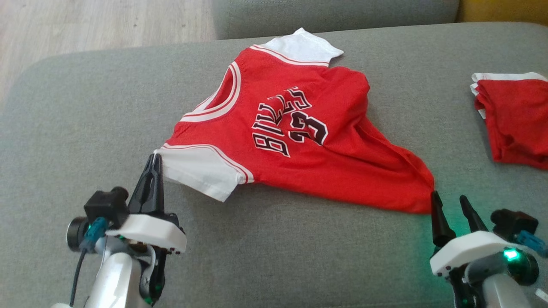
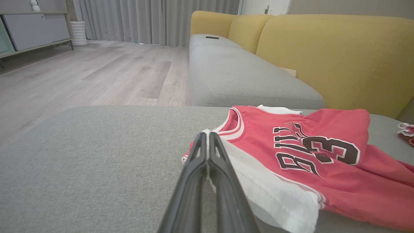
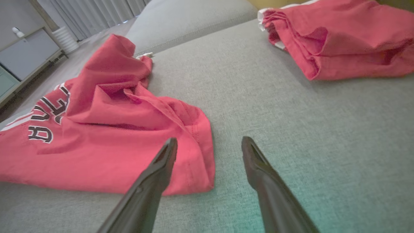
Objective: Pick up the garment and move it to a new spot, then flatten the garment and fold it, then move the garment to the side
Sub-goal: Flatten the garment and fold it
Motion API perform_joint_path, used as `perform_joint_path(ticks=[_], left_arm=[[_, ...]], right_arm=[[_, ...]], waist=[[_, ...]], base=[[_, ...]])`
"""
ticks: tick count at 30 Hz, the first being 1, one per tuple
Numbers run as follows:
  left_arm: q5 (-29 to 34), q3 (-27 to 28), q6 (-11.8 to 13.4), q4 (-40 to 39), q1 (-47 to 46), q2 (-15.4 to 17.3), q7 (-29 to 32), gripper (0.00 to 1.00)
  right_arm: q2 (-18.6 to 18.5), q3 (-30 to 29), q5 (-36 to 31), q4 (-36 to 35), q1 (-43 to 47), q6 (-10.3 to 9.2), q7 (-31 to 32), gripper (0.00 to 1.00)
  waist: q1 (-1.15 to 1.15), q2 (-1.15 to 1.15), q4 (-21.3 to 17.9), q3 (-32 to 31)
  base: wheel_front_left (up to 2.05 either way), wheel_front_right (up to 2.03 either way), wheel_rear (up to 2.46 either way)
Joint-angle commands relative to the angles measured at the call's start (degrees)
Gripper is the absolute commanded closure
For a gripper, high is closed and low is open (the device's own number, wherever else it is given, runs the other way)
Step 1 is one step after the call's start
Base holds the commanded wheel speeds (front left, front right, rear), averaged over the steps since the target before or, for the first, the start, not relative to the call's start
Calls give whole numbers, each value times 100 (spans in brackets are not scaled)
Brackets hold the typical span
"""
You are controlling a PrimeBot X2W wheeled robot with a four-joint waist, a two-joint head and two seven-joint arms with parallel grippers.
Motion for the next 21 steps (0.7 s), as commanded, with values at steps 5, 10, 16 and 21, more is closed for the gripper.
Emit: perform_joint_path(ticks=[5,10,16,21], left_arm=[[65,189,-37,-289,-114,16,-35,100],[70,198,-53,-299,-121,8,-35,100],[76,233,-58,-331,-142,4,-36,100],[63,262,-67,-355,-179,2,-36,100]], right_arm=[[-31,166,92,223,-361,-5,106,0],[-31,331,265,535,-407,-5,199,0],[-31,513,405,779,-528,-5,270,0],[-31,748,518,961,-614,-5,376,100]], waist=[[0,0,38,62],[0,0,40,92],[0,0,13,115],[0,0,10,114]], base=[[0,0,0],[0,0,0],[0,0,0],[0,0,0]])
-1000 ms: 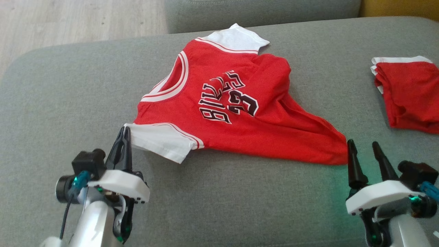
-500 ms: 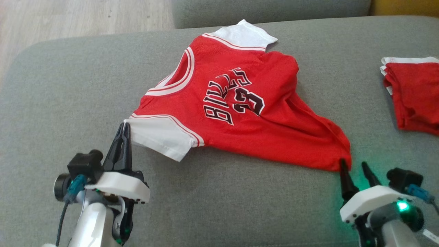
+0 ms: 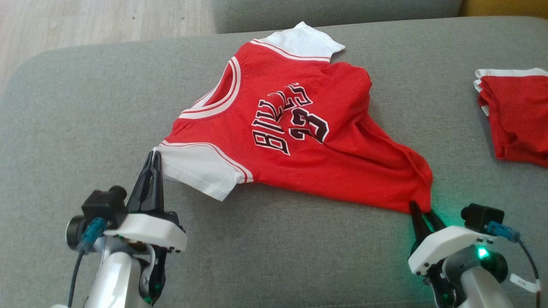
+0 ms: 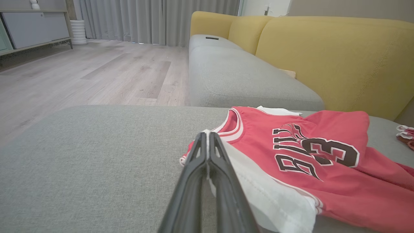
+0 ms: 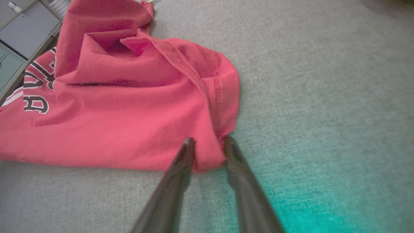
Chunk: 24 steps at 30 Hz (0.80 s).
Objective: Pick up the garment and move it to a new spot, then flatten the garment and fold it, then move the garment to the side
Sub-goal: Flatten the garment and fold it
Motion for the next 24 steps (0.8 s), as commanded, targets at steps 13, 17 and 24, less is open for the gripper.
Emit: perform_joint_path(ticks=[13,17,24], left_arm=[[-481,501,-156,-727,-434,41,-35,100],[-583,600,-255,-1037,-699,41,-35,100],[-935,783,-393,-1380,-1538,44,-28,100]], right_arm=[[-20,398,-65,-1248,-293,-4,-227,100],[-140,503,-135,-2177,-499,-4,-55,100],[-650,737,-26,-3531,-1315,-4,359,100]], waist=[[0,0,-92,-102],[0,0,-155,-199],[0,0,-209,-456]], base=[[0,0,0],[0,0,0],[0,0,0]])
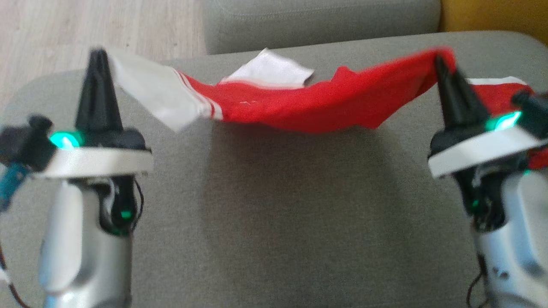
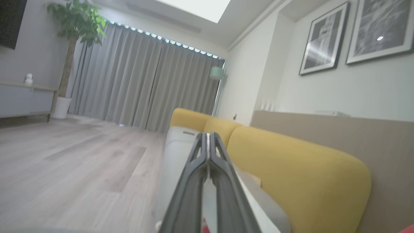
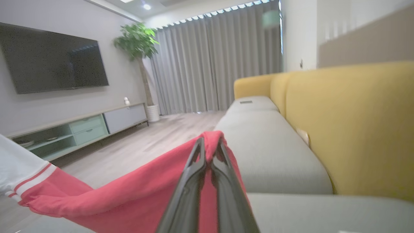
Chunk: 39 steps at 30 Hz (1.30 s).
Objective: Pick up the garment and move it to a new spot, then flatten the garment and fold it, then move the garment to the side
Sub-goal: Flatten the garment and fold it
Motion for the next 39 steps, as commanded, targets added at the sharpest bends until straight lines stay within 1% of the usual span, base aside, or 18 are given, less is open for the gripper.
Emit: perform_joint_path(ticks=[1,4,8,12,13,15,19,23,24,27,31,35,39], left_arm=[[-127,240,-49,-283,-498,88,-7,100],[-275,320,-55,-417,-882,141,78,100],[-123,386,58,-720,-1247,347,169,100],[-99,475,187,-1222,-1383,445,347,100],[-99,475,187,-1222,-1383,445,347,100],[-110,524,239,-1489,-1396,502,485,100],[-90,629,318,-1910,-1465,692,812,100],[-106,635,244,-1812,-1784,944,1110,100],[-118,623,212,-1714,-1922,1005,1163,100],[-126,535,95,-1267,-2511,1214,1267,100],[-52,397,-41,-215,-3658,1558,1218,100],[129,145,-140,1005,-4990,1905,1005,100],[316,-15,-167,2096,-6300,2065,548,100]], right_arm=[[-93,155,44,-364,-400,-5,75,100],[-186,177,99,-590,-770,-5,238,100],[-260,206,44,-886,-1074,-5,442,100],[-202,124,-11,-1305,-1066,-5,717,100],[-202,124,-11,-1305,-1066,-5,717,100],[-134,64,-49,-1567,-963,-5,891,100],[-7,-9,-74,-2004,-819,-5,1280,100],[13,-55,-98,-2088,-1032,-5,1485,100],[29,-92,-61,-2016,-1141,-5,1505,100],[-88,-77,-21,-1627,-1643,-5,1480,100],[-359,33,90,-580,-2692,-5,1254,100],[-649,332,-39,812,-4063,-5,672,100],[-693,383,-352,2202,-5421,-5,-237,100]], waist=[[0,0,-10,-101],[0,0,-15,-236],[0,0,-16,-365],[0,0,10,-424],[0,0,10,-424],[0,0,25,-427],[0,0,22,-282],[0,0,-20,121],[0,0,-32,258],[0,0,-57,763],[0,0,-91,1474],[0,0,-123,2037],[0,0,-59,2330]], base=[[0,0,0],[0,0,0],[0,0,0],[0,0,0],[0,0,0],[0,0,0],[0,0,0],[0,0,0],[0,0,0],[0,0,0],[0,0,0],[0,0,0],[0,0,0]])
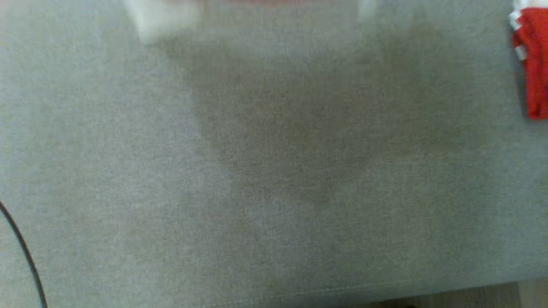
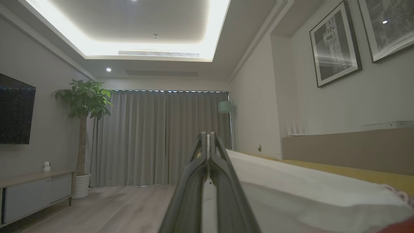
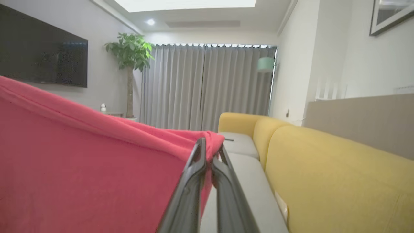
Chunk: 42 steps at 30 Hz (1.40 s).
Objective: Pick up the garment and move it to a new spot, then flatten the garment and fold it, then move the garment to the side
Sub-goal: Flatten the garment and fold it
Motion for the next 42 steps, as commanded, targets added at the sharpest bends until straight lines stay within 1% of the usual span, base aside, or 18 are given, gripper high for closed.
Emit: perform_joint_path(ticks=[1,3,6,9,11,13,18,19,23,26,29,33,37,41,42], left_arm=[[88,57,9,141,-645,384,-212,100],[156,0,5,537,-1083,395,-401,100],[167,-67,-9,997,-1424,340,-582,100],[132,-150,-29,1257,-1360,239,-658,100],[91,-210,-41,1322,-1140,177,-671,100],[39,-220,-49,1212,-765,126,-674,100],[-97,-239,-55,898,558,6,-676,100],[-97,-239,-55,898,558,6,-676,100],[-174,-447,-57,679,1775,5,-676,100],[-241,-614,-57,549,2628,60,-677,100],[-397,-758,-57,489,3417,139,-677,100],[-592,-915,-57,298,4326,322,-677,100],[-796,-1284,-58,22,5048,555,-677,100],[-1061,-1590,-58,-225,5522,786,-677,100],[-1167,-1723,-58,-325,5703,901,-677,100]], right_arm=[[10,-27,-167,281,-589,-5,-416,100],[56,-51,-332,824,-1084,-5,-949,100],[119,-107,-471,1525,-1531,-5,-1607,100],[164,-201,-500,2118,-1624,-5,-1879,100],[174,-29,-628,2405,-1495,-5,-1961,100],[195,146,-622,2621,-1267,-5,-2003,100],[195,502,-244,3007,-421,-5,-2035,100],[195,502,-244,3007,-421,-5,-2035,100],[60,1158,216,3160,356,-5,-2015,100],[-122,1742,657,3126,899,-5,-1806,100],[-358,2314,1169,2887,1406,-5,-1539,100],[-799,2993,1767,2473,1981,-5,-1178,100],[-1291,3629,2240,2031,2450,-5,-719,100],[-1736,3917,2699,1686,2796,-5,-463,100],[-1903,4030,2857,1569,2955,-5,-347,100]], waist=[[-3,0,51,405],[-3,0,105,436],[-3,0,204,421],[-3,0,298,385],[-3,0,350,358],[-3,0,402,336],[-3,0,537,164],[-3,0,537,164],[-3,0,638,-57],[-3,0,701,-272],[-3,0,725,-545],[-3,0,719,-923],[-3,0,744,-1230],[-3,0,783,-1458],[-3,0,791,-1554]], base=[[0,0,0],[0,0,0],[0,0,0],[0,0,0],[0,0,0],[0,0,0],[0,0,0],[0,0,0],[0,0,0],[0,0,0],[0,0,0],[0,0,0],[0,0,0],[0,0,0],[0,0,0]])
